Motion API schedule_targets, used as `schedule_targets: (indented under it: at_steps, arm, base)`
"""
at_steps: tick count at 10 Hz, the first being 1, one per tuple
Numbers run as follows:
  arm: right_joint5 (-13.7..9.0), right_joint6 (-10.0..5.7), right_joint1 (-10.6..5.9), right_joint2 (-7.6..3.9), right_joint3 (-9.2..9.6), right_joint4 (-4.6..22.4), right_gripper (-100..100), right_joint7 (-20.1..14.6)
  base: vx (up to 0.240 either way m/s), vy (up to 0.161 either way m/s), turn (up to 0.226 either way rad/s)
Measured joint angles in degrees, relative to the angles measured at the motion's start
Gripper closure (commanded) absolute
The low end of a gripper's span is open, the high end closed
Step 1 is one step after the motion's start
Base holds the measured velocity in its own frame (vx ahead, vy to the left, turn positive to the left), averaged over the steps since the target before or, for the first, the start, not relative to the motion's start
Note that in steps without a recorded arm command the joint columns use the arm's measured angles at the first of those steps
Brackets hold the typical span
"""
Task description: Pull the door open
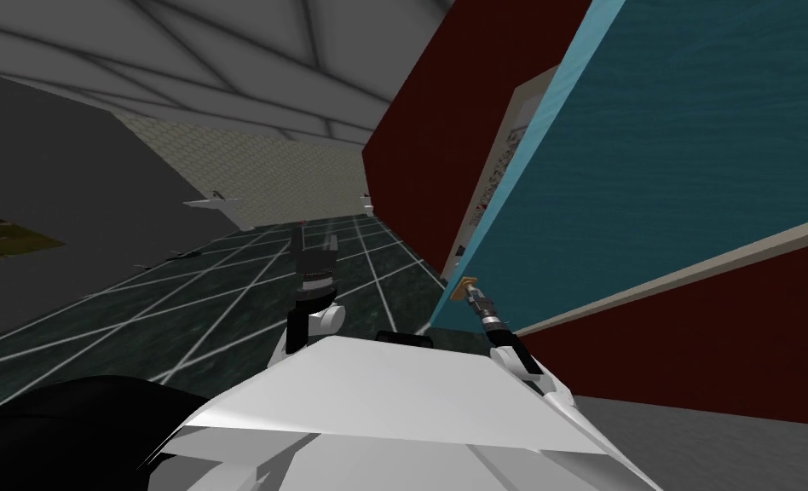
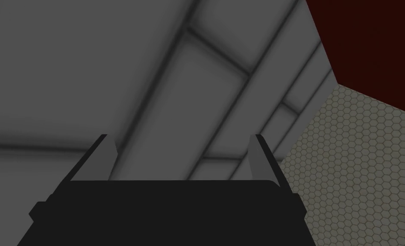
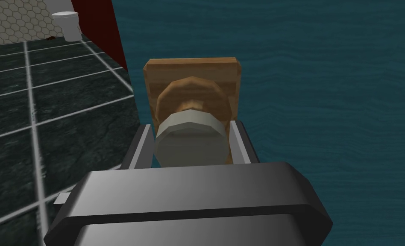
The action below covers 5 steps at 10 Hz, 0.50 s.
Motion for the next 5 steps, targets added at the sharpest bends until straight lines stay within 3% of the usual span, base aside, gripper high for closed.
schedule_targets:
  at_steps: [2,5]
  arm:
    - [0.23,-0.58,0.19,-0.52,0.73,0.23,100,-0.69]
    - [1.40,-3.35,1.82,-2.80,2.32,-0.62,100,-2.26]
  base:
    - [-0.092,-0.035,0.023]
    - [-0.120,-0.047,0.007]
